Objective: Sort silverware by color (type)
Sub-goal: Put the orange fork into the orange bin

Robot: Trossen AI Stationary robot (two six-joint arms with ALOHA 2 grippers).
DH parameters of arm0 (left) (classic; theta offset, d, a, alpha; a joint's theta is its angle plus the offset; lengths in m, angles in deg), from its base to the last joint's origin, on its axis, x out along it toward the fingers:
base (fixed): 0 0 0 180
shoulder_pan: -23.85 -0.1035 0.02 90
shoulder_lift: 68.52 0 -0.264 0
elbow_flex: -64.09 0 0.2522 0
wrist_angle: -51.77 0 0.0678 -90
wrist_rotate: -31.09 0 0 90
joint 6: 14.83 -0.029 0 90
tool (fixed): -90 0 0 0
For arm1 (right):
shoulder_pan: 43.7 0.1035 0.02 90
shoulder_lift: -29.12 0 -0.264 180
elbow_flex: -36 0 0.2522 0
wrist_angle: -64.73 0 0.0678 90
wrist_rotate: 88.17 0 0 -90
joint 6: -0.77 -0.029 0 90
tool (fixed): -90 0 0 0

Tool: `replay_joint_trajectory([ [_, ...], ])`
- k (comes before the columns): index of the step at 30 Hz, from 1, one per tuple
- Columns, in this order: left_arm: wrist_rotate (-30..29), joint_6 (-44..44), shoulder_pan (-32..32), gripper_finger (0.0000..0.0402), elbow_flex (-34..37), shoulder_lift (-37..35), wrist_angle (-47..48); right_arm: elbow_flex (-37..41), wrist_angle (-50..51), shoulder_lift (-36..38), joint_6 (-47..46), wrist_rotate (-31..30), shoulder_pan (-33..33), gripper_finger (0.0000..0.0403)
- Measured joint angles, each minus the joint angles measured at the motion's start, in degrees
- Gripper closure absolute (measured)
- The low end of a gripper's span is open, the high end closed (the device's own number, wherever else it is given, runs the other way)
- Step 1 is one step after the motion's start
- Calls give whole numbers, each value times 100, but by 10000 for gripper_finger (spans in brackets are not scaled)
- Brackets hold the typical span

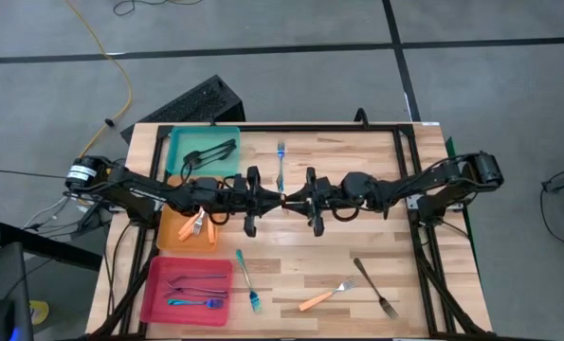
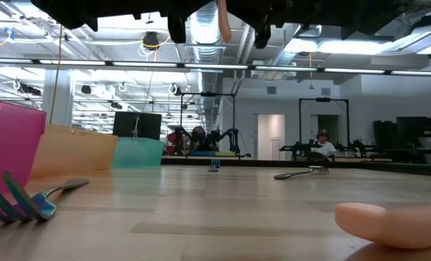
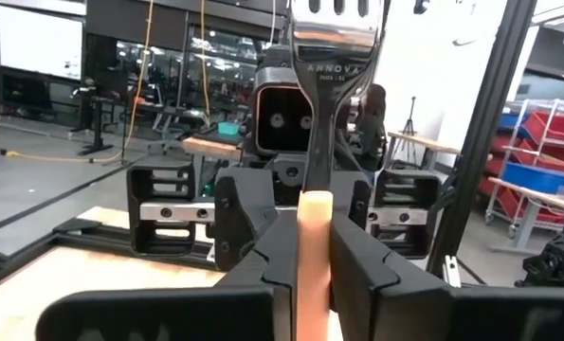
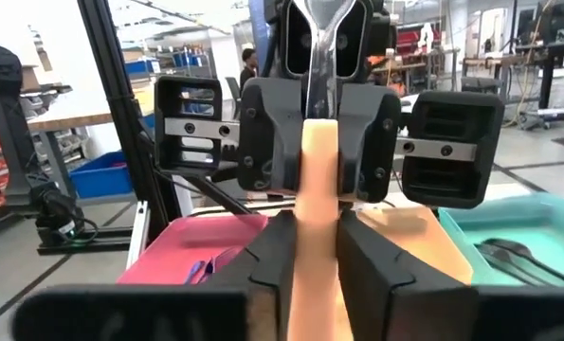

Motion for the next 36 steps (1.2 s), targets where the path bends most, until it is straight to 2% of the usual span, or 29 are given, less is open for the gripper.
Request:
replay_joint_trajectory([
  [5, -8, 96, 0, 383, -14, -105, 281, -2, 246, 2, 8, -4, 0, 228],
  [9, -58, 104, 0, 383, -281, -299, 1216, -2, 309, 2, 47, -2, 0, 175],
  [13, -345, 93, 0, 383, -782, -472, 2584, -3, 341, 4, 45, -2, 0, 152],
  [17, -1094, 439, 0, 383, -1354, -636, 4210, -4, 573, 5, 47, -4, 0, 150],
  [22, -2115, 1770, 11, 383, -1953, -959, 6373, -6, 1100, 6, -94, -4, 0, 150],
  [27, -2727, 3543, 220, 383, -2004, -1285, 8502, -7, 1616, 8, -324, -7, 0, 149],
  [30, -2849, 4569, 444, 383, -2003, -1411, 9637, -7, 1741, 8, -399, -7, 0, 149],
  [36, -2735, 6554, 1018, 383, -1998, -1499, 11317, -7, 1825, 8, -407, -5, 0, 149],
])
